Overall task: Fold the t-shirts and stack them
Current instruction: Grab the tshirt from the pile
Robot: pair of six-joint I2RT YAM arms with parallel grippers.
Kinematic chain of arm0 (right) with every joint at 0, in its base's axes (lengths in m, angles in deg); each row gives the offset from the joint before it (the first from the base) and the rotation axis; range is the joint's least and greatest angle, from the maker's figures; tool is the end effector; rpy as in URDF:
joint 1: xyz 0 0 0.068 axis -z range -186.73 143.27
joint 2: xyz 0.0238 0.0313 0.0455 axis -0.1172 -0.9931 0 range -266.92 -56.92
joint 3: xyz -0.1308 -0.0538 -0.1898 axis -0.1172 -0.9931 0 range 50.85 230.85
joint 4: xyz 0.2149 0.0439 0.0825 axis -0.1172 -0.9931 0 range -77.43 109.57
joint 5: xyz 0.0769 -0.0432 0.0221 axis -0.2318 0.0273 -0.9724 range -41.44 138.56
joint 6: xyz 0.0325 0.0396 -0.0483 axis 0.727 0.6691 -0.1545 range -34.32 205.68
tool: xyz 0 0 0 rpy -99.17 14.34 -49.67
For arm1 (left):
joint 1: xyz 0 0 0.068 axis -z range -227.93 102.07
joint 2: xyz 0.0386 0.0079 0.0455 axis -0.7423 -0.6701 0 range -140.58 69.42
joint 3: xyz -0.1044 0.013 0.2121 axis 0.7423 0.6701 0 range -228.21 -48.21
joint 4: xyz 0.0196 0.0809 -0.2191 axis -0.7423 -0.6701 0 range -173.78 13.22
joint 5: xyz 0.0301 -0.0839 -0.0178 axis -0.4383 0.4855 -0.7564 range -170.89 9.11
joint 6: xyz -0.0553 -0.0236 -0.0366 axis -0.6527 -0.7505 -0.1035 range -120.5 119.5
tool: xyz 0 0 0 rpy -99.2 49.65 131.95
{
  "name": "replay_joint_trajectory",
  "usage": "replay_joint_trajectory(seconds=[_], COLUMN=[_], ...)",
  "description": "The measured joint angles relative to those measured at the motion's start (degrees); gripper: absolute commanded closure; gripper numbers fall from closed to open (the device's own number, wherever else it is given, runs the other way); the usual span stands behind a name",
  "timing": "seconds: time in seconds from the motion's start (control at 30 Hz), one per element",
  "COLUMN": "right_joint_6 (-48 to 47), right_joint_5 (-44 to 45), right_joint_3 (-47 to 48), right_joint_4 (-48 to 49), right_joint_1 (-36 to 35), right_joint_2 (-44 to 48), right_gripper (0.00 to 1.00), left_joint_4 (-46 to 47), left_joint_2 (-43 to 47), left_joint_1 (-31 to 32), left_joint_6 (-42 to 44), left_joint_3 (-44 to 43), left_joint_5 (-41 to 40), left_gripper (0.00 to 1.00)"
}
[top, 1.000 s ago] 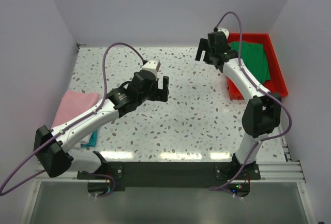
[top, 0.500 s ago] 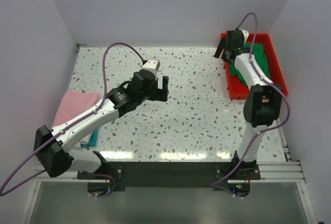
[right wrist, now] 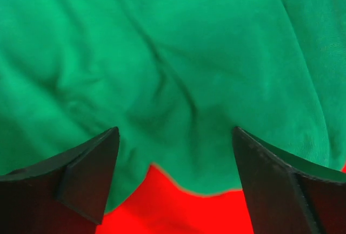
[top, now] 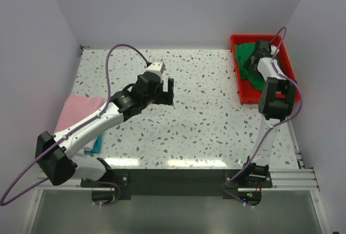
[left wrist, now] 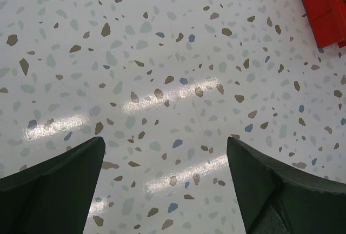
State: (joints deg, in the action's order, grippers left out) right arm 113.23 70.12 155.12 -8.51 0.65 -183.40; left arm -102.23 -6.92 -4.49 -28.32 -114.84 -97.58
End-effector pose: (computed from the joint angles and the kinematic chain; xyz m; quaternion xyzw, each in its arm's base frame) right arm 0.4521 -0.0799 0.1715 0.3379 0.8623 -0.1148 0.3593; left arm 0.2257 -0.1908 0.2820 0.0532 0.8792 -0.1607 0.4454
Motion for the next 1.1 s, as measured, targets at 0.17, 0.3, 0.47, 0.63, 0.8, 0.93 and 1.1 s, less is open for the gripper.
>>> replay_joint_trajectory(seconds=[0.17, 0.3, 0.47, 0.63, 0.8, 0.93, 1.1], right_joint_6=[1.29, 1.46, 2.12, 2.34, 2.32, 2.21, 0.85], right_joint_5=[0.00, 0.00, -0.11, -0.22, -0.22, 0.04, 0.42], right_joint_3=[0.17, 0.31, 0.31, 0.48, -0.20, -0.79, -0.44], right_joint_4=[0.02, 0.17, 0.57, 0.31, 0.28, 0.90, 2.38], right_joint_1=[1.03, 0.76, 0.72, 0.72, 0.35, -0.70, -3.26], right_joint_2=[-2.89, -3.63, -3.63, -2.69, 3.67, 12.83, 23.91], right_gripper=[0.33, 0.63, 1.00, 1.00, 1.00, 1.00, 1.00], left_joint_4=[-0.02, -0.02, -0.02, -0.02, 0.04, 0.13, 0.72], left_joint_2=[0.00, 0.00, 0.00, 0.00, 0.00, 0.00, 0.17], left_joint_1=[-0.33, -0.33, -0.33, -0.37, -0.76, -1.07, -1.33], left_joint_6=[0.00, -0.02, -0.02, 0.00, -0.02, -0.02, -0.02], left_joint_3=[0.00, 0.02, 0.02, 0.02, 0.02, 0.02, 0.74], left_joint_5=[0.02, 0.02, 0.02, 0.00, 0.15, 0.92, 1.97], left_gripper=[0.00, 0.00, 0.00, 0.00, 0.00, 0.00, 0.00])
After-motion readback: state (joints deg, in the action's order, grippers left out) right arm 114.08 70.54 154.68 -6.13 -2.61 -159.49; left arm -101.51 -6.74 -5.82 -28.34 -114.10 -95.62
